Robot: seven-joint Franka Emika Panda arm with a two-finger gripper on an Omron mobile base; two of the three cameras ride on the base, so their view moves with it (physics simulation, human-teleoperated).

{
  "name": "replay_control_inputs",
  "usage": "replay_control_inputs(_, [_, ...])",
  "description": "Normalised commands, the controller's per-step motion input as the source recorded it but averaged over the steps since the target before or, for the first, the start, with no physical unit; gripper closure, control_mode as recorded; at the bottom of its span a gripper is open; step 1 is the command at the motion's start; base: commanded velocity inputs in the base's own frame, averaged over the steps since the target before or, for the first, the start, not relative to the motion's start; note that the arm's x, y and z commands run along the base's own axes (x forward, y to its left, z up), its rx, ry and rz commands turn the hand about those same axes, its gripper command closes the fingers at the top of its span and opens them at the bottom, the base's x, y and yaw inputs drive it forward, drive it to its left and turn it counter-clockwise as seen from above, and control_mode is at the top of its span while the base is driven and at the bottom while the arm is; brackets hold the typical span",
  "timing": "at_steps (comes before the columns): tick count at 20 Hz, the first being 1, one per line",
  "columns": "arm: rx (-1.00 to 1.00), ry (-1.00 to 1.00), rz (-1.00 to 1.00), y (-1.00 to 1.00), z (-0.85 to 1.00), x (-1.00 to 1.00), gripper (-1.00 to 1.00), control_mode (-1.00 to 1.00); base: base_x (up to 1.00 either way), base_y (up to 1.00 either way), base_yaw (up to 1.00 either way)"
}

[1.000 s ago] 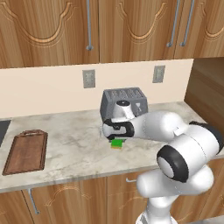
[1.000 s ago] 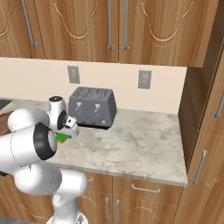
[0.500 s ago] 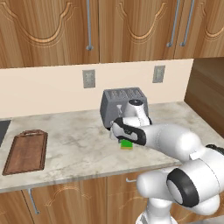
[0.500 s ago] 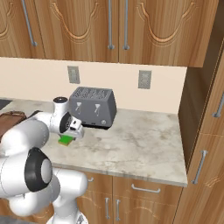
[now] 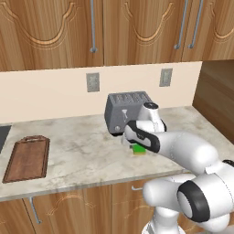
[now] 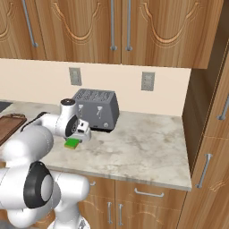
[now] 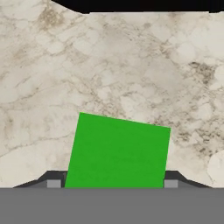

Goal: Pick up the sponge from the counter and clean the cutting board by briefly scrubbing or pressing down on the cutting board. Once finished, release the sponge.

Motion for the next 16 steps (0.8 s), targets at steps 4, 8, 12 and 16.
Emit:
replay_control_inputs(4, [0.0, 0.0, 0.03, -0.04, 0.17, 0.0, 1.0, -1.0, 0.0, 0.0, 0.0])
replay_control_inputs(8, [0.0, 0.0, 0.01, -0.01, 0.08, 0.0, 1.0, 1.0, 0.0, 0.01, 0.0])
replay_control_inputs(12, [0.0, 0.0, 0.0, 0.0, 0.0, 0.0, 1.0, 1.0, -0.24, 0.32, 0.0])
replay_control_inputs(16, [0.0, 0.0, 0.0, 0.0, 0.0, 0.0, 1.0, 1.0, -0.24, 0.63, 0.0])
